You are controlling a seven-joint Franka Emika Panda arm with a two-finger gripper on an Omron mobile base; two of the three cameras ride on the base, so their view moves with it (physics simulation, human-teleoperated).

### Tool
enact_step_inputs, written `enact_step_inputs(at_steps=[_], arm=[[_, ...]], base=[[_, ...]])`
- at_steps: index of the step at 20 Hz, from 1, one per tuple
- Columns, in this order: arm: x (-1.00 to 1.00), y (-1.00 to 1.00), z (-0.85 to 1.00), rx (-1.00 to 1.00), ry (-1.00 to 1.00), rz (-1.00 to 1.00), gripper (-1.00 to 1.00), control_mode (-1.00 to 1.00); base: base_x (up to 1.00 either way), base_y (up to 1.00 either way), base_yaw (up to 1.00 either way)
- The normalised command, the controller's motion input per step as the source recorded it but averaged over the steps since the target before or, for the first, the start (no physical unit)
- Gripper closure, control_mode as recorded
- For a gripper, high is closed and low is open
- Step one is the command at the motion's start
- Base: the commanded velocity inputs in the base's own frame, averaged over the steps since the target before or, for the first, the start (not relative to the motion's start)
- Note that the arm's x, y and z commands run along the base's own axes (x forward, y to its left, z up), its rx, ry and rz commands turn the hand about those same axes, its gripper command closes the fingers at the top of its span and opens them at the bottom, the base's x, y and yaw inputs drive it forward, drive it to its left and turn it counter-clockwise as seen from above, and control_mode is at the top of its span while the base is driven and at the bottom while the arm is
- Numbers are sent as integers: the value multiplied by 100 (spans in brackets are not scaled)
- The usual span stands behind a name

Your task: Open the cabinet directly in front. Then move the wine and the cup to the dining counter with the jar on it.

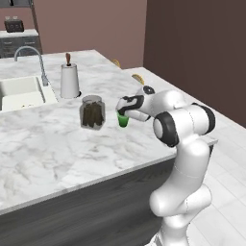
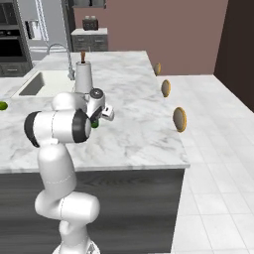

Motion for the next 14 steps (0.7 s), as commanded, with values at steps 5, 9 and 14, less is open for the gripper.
enact_step_inputs(at_steps=[5,9,14], arm=[[21,0,-17,0,3,0,100,-100],[24,0,-22,0,6,0,100,-100],[4,0,-4,0,3,0,100,-100]], base=[[0,0,0],[0,0,0],[0,0,0]])
